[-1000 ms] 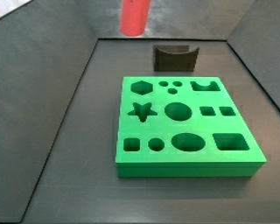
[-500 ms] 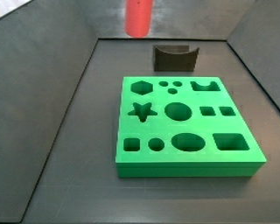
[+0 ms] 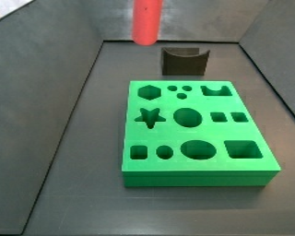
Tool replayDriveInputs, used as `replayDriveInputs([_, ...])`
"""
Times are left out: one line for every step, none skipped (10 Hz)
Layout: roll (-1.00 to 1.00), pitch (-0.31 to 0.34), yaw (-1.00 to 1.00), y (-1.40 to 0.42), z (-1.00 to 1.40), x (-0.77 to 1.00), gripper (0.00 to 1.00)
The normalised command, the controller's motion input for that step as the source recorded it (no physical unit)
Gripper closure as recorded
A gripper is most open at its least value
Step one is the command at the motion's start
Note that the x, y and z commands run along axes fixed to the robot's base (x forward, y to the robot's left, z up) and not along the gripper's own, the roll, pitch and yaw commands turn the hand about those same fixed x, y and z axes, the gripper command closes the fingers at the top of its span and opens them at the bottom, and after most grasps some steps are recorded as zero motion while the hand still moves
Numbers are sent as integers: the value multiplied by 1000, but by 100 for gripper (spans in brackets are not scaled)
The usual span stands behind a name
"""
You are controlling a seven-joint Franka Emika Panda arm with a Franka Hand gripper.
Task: Pick up the oval object. Move up. Place the oval object on the fixture. Regrasp the oval object. Move to above the board. Insert the oval object.
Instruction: Insert the oval object.
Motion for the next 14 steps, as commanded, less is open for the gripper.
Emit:
replayDriveInputs([-450, -160, -380, 0, 0, 0, 100])
replayDriveInputs([-387, -164, -409, 0, 0, 0, 100])
replayDriveInputs([-256, -174, -494, -114, -89, 0, 100])
replayDriveInputs([-20, -154, -569, -231, -131, 0, 100])
replayDriveInputs([16, -113, -771, -257, -151, 0, 100])
replayDriveInputs([31, -77, -891, -163, -197, 66, 100])
replayDriveInputs([63, -91, -837, -151, -269, 0, 100])
replayDriveInputs([41, -33, -43, -37, -83, 0, 100])
replayDriveInputs([246, 0, -151, -54, -394, 0, 100])
replayDriveInputs([247, 16, -397, -389, -726, 403, 100])
replayDriveInputs([249, 0, -400, -374, -777, 497, 100])
replayDriveInputs([254, -24, -446, -357, -729, 491, 100])
replayDriveInputs([224, -11, -491, -280, -703, 491, 100])
replayDriveInputs([179, -1, -497, -280, -591, 474, 100])
